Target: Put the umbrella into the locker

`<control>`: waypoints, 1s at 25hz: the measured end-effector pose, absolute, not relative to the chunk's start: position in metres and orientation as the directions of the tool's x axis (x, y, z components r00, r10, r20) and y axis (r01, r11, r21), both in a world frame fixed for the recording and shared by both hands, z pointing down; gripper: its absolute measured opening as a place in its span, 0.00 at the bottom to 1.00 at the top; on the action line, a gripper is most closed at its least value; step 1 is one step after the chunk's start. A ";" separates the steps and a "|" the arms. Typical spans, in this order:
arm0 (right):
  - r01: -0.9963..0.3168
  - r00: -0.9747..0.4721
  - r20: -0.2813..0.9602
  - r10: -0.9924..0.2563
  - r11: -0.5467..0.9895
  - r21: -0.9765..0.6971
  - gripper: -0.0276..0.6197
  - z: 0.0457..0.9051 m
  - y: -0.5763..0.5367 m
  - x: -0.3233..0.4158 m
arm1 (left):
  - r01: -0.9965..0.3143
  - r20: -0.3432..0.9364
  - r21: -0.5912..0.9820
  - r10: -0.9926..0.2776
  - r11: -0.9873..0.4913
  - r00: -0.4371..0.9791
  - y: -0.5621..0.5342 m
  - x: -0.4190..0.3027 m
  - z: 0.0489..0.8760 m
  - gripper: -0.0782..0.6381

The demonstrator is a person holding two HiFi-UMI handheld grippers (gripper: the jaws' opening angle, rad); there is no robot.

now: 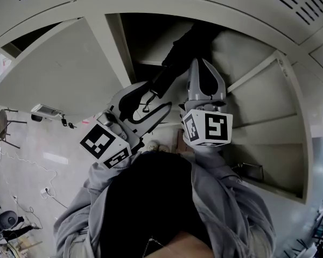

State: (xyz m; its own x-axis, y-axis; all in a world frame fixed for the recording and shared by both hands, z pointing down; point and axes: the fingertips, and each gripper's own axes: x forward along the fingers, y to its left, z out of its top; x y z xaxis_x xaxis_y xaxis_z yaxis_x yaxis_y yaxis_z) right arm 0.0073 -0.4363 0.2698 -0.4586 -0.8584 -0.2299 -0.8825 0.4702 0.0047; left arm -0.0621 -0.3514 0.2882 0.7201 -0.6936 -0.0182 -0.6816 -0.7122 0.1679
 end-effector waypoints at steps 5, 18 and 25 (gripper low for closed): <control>-0.891 -0.447 -0.232 -0.864 0.453 0.028 0.05 0.269 -0.436 0.008 | -0.737 0.002 0.069 -0.738 -0.673 0.675 -0.347 -0.069 0.288 0.28; -0.908 -0.418 -0.247 -0.874 0.409 0.087 0.05 0.259 -0.392 0.039 | -0.732 -0.005 0.033 -0.733 -0.680 0.681 -0.395 -0.008 0.289 0.27; -0.919 -0.395 -0.254 -0.883 0.380 0.107 0.05 0.255 -0.373 0.053 | -0.706 0.005 0.052 -0.707 -0.706 0.708 -0.421 0.030 0.290 0.23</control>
State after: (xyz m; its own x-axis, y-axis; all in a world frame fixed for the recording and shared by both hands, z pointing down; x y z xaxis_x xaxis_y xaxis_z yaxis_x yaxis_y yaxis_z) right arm 0.0527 -0.3732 0.2548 -0.3952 -0.8829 -0.2536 -0.9186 0.3803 0.1073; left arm 0.0303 -0.4206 0.2905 0.7076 -0.7066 0.0051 -0.7059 -0.7065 0.0516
